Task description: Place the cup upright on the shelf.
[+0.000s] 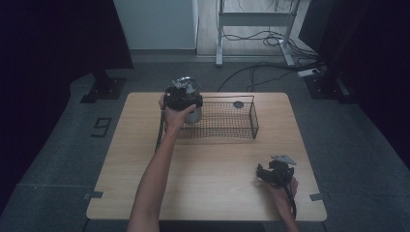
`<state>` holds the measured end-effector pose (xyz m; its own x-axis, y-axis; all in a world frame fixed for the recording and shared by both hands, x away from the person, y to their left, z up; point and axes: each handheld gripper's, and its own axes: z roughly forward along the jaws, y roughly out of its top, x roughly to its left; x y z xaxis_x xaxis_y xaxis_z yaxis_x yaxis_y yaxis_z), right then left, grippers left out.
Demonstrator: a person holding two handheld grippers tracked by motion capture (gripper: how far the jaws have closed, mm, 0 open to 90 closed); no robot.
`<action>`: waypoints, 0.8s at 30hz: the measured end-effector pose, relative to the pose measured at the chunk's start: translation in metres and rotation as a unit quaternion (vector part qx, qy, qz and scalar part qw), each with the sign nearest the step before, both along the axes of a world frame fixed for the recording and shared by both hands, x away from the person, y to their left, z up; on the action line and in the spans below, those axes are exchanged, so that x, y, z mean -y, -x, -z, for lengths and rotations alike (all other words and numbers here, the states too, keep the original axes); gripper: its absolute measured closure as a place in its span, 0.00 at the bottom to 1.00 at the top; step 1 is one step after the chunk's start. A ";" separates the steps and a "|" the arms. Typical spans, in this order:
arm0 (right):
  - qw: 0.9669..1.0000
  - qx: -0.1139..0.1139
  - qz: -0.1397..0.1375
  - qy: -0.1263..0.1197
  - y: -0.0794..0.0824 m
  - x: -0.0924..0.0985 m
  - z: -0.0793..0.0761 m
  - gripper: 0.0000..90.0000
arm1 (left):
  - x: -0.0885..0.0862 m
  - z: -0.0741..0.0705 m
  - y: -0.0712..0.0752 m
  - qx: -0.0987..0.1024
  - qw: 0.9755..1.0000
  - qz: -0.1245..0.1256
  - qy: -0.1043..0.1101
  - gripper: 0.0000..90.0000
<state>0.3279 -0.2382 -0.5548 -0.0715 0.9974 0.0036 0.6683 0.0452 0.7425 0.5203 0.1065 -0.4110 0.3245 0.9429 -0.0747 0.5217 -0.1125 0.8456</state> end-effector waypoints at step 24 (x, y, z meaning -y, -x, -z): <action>1.000 0.000 0.000 0.001 0.000 0.000 0.000 0.17 | -0.002 0.055 -0.007 -0.044 0.999 -0.022 -0.019 0.04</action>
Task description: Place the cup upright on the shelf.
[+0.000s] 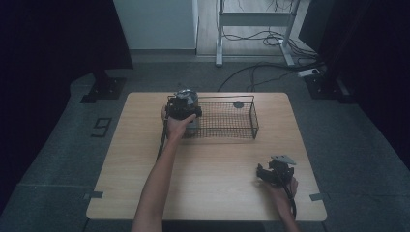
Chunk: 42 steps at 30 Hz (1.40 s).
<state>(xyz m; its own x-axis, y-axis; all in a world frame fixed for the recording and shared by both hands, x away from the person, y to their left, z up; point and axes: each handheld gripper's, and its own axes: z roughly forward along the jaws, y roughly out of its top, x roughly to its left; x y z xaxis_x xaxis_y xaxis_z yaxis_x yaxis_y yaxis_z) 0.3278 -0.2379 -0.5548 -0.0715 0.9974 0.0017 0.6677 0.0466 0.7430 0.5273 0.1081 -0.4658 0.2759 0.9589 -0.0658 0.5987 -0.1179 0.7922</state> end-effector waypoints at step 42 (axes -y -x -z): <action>1.000 0.000 -0.001 0.002 0.000 -0.001 0.000 0.17 | -0.006 -0.009 0.036 0.018 1.000 0.009 -0.014 0.00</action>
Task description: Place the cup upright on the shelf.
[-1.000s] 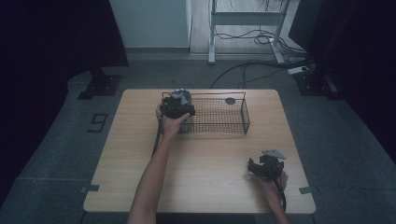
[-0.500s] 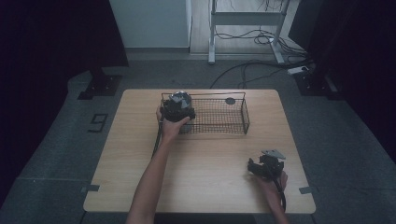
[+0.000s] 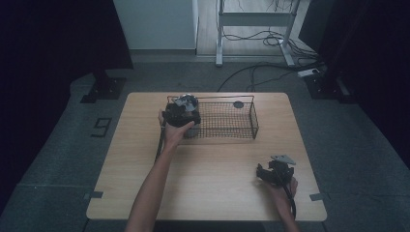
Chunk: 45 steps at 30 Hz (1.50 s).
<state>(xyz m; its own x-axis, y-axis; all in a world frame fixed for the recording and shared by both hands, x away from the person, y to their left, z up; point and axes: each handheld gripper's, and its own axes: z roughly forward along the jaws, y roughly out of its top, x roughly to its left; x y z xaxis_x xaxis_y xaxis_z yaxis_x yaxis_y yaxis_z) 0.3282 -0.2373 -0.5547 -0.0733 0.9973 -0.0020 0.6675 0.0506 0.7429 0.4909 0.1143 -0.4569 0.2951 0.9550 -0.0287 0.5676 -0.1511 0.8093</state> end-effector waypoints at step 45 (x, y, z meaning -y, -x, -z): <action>1.000 -0.001 0.002 -0.001 0.000 0.000 0.000 0.17 | -0.073 0.027 0.172 0.005 0.994 0.103 0.044 0.04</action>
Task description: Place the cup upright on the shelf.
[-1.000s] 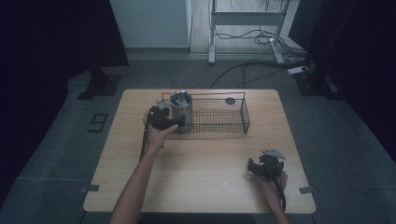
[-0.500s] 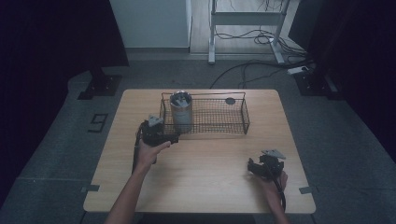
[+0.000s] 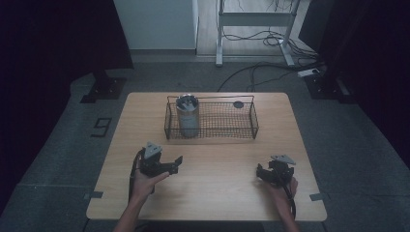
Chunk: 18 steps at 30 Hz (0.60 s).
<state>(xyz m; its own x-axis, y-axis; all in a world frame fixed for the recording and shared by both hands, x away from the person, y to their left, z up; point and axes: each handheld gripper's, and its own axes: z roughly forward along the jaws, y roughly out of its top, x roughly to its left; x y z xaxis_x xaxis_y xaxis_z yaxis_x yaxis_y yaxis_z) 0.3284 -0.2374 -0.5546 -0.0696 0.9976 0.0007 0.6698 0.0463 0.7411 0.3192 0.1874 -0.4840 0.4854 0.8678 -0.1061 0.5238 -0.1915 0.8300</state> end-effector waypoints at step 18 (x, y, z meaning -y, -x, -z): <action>1.000 0.000 0.000 0.000 0.000 0.000 0.000 0.17 | -0.015 0.032 0.029 -0.026 1.000 -0.003 -0.001 0.04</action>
<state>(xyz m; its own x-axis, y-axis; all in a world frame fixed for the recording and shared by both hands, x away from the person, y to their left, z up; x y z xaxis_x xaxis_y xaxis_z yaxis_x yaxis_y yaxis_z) 0.3284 -0.2373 -0.5546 -0.0695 0.9976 0.0010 0.6698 0.0459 0.7411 0.2903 0.2021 -0.5165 0.4744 0.8706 -0.1303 0.5680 -0.1897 0.8009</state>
